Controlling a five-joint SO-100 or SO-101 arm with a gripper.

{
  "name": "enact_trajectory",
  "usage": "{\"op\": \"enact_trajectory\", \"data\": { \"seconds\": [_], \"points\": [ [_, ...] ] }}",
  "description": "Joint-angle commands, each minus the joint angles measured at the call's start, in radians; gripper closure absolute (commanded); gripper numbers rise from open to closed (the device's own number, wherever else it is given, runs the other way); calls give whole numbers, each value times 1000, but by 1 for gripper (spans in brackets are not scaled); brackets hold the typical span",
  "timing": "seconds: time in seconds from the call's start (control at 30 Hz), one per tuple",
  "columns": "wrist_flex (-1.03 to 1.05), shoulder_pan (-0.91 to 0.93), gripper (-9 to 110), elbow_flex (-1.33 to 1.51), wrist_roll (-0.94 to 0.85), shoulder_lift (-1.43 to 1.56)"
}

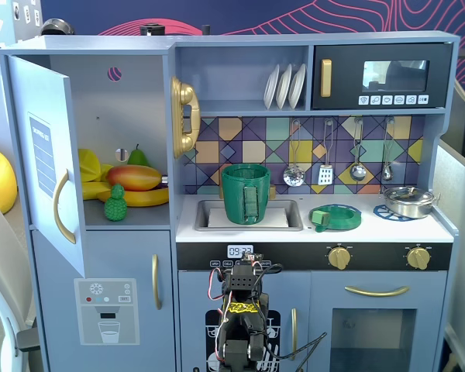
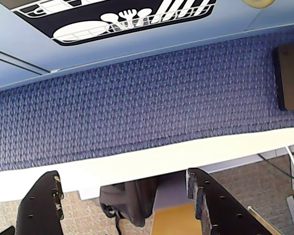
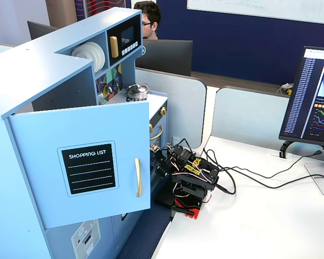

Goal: Pick up the green pineapple from the left cabinet and place it in the green recipient

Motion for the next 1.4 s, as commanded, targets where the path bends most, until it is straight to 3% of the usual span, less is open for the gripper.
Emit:
{"op": "enact_trajectory", "data": {
  "seconds": [0.0,0.43,0.53,0.73,0.87,1.13,1.37],
  "points": [
    [127,60,101,66,12,3],
    [109,40,101,66,-46,2],
    [25,-75,101,43,32,2],
    [-84,-482,101,-190,144,-2],
    [-268,-635,101,-336,64,-17],
    [-951,-810,101,-393,-242,-124],
    [-1040,-854,98,-488,-178,-275]
  ]
}}
